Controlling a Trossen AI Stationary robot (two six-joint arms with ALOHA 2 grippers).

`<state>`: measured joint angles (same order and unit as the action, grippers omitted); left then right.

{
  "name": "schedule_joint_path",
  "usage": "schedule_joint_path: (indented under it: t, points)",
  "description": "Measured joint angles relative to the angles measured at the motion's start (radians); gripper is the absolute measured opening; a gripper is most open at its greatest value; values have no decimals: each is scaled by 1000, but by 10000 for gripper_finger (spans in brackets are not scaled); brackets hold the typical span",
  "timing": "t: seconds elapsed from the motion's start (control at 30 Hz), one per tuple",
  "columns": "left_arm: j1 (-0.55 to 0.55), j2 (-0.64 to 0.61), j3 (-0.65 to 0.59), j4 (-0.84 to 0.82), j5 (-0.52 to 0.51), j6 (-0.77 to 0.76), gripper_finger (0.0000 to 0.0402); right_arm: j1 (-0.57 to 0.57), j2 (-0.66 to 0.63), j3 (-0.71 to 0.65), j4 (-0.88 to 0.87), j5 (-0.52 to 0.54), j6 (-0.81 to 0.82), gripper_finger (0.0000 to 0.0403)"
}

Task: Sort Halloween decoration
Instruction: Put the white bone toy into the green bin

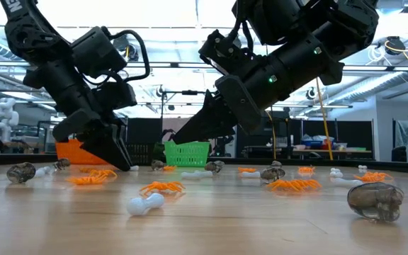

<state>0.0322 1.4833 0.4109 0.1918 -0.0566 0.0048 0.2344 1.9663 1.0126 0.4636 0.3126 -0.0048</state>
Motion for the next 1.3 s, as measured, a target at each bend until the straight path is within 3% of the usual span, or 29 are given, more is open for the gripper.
schedule_joint_path:
  t: [0.23, 0.57, 0.87, 1.13, 1.3]
  points:
    - [0, 1, 0, -3, -9, 4, 8, 0, 0, 0, 2, 0, 0, 114]
    - [-2, -1, 2, 60, -20, 101, 2, 0, 0, 0, 3, 0, 1, 114]
    - [-15, -97, 41, 37, -34, 239, 0, 0, 0, 0, 2, 0, 19, 114]
    - [-15, -166, 44, -58, -16, 238, 0, 0, 0, 0, 3, 0, 19, 114]
    - [-15, -154, 42, -79, -2, 144, 0, 0, 0, 0, 3, 0, 19, 114]
